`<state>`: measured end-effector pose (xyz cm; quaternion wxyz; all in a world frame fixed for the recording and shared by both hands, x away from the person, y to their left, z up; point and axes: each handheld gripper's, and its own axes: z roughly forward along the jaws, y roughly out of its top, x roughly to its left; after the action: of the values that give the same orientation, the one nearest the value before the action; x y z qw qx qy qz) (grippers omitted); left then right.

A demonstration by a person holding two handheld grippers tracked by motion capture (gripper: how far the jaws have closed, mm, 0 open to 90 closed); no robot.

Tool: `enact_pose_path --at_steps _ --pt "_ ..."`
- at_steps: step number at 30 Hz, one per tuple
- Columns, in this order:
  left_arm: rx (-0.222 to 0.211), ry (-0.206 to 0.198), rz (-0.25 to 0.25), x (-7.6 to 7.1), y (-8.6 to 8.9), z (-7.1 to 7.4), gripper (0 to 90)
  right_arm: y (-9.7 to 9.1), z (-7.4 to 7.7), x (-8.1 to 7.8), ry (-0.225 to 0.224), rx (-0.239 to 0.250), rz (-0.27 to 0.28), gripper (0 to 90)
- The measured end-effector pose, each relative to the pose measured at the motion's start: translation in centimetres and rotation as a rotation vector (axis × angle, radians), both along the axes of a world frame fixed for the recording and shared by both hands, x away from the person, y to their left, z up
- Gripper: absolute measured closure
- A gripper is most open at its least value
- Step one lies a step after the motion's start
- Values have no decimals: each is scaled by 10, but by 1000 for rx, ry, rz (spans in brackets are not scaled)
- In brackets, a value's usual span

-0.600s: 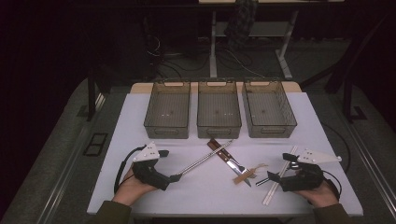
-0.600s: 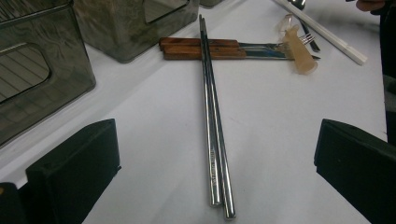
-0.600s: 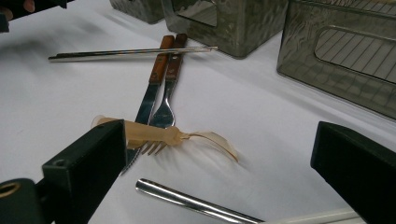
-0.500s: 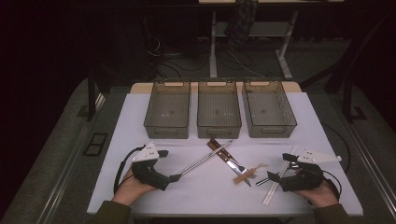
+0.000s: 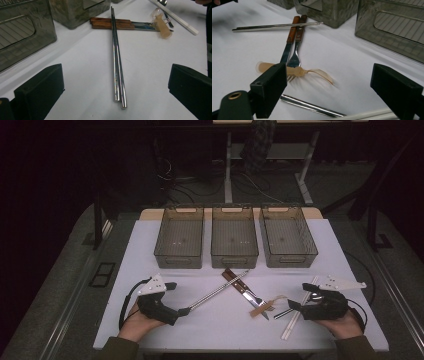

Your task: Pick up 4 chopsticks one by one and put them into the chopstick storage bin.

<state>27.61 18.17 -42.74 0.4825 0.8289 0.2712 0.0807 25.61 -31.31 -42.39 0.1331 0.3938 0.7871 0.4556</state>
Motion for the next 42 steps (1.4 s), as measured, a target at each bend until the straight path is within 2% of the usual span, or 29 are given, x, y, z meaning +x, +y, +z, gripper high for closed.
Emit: enact_pose_path --at_steps 7,8,11,12,16,17,18,19,20,21,23,26,28,33,42 --pt "0 9 -1 2 -1 -1 0 -5 1 5 19 -21 -26 226" --pt "0 9 -1 2 -1 -1 0 -6 1 8 20 -29 -42 277" --pt "0 10 0 1 -1 -1 0 -6 1 12 29 -36 -50 317" --pt "3 10 1 1 -1 -1 0 -6 2 14 37 -38 -54 366" --pt "4 13 5 0 -1 -2 0 -7 3 17 38 -33 -68 422" --pt "5 12 6 0 0 -1 0 -8 5 20 43 -33 -89 476" --pt "4 12 7 0 0 -1 0 -8 5 20 43 -33 -89 476" --pt "2 11 11 0 1 -1 0 -10 7 24 45 -31 -105 536" --pt "1 11 15 -1 1 -1 0 -10 7 24 45 -31 -105 536" --pt "2 9 16 -1 2 -1 0 -11 8 28 53 -31 -120 589" --pt "1 10 18 -1 2 -1 0 -12 8 31 56 -35 -124 615" --pt "4 10 19 -2 2 -1 0 -15 8 40 65 -55 -155 723" --pt "5 10 19 -2 3 -1 0 -17 7 43 68 -60 -160 745" --pt "4 11 19 -1 3 -2 0 -28 7 57 80 -70 -207 880" --pt "8 10 23 -1 4 -2 0 -45 2 70 97 -95 -266 892"
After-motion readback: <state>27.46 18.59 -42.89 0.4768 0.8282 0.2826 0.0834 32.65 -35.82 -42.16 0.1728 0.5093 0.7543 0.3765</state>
